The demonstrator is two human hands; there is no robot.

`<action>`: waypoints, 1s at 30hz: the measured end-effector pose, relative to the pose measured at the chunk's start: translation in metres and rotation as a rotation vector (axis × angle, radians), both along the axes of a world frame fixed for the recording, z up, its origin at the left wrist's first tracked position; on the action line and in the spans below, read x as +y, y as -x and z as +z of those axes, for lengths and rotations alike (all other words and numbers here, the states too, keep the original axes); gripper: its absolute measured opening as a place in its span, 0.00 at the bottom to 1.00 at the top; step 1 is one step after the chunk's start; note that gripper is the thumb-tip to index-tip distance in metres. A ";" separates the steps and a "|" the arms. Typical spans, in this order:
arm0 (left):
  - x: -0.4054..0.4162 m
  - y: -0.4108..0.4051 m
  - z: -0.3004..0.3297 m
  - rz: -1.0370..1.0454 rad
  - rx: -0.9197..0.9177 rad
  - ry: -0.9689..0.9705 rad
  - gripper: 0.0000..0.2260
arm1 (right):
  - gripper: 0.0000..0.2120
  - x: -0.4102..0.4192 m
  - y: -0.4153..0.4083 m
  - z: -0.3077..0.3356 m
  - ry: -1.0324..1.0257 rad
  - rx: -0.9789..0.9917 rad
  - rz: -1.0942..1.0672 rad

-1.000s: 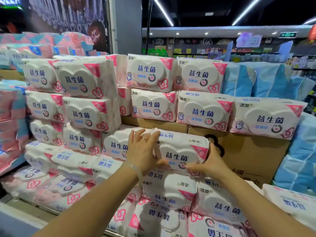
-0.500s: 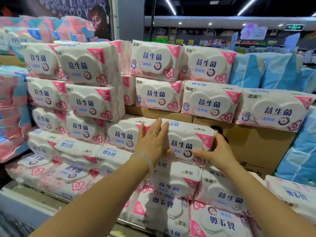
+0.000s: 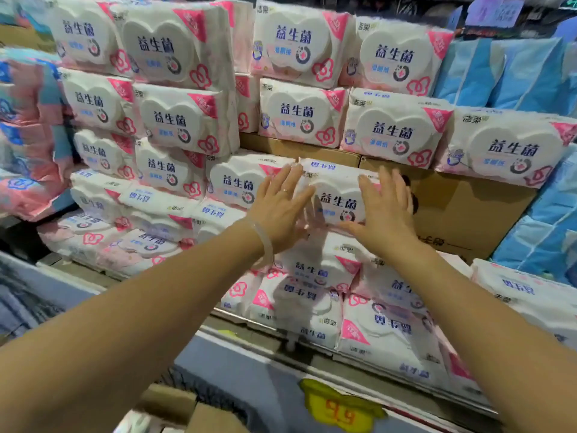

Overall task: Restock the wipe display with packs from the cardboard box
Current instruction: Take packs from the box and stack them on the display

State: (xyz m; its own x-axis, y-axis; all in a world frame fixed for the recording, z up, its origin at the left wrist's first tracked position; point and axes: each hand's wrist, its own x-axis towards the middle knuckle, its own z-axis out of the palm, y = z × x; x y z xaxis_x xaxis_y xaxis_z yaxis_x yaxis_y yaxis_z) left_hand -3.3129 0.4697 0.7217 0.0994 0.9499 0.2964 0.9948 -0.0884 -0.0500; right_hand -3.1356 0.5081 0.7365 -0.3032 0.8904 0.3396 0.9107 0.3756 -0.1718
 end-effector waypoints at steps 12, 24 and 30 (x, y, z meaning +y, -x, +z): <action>-0.139 0.122 -0.098 0.192 -0.182 0.248 0.28 | 0.31 -0.112 0.171 -0.113 0.346 -0.057 0.599; -0.278 0.273 -0.290 0.447 -0.394 0.821 0.27 | 0.33 -0.237 0.288 -0.304 1.200 -0.046 0.326; -0.261 0.300 -0.363 0.384 -0.479 0.985 0.28 | 0.25 -0.282 0.301 -0.387 1.410 0.145 -0.035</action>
State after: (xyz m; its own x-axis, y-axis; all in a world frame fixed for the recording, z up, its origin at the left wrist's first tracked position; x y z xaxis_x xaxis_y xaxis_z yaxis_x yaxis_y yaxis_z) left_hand -3.6131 0.2084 0.3584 -0.1678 0.7333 -0.6589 0.8631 0.4322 0.2612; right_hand -3.4369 0.2266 0.3492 -0.3137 0.5104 -0.8006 0.8580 -0.2088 -0.4693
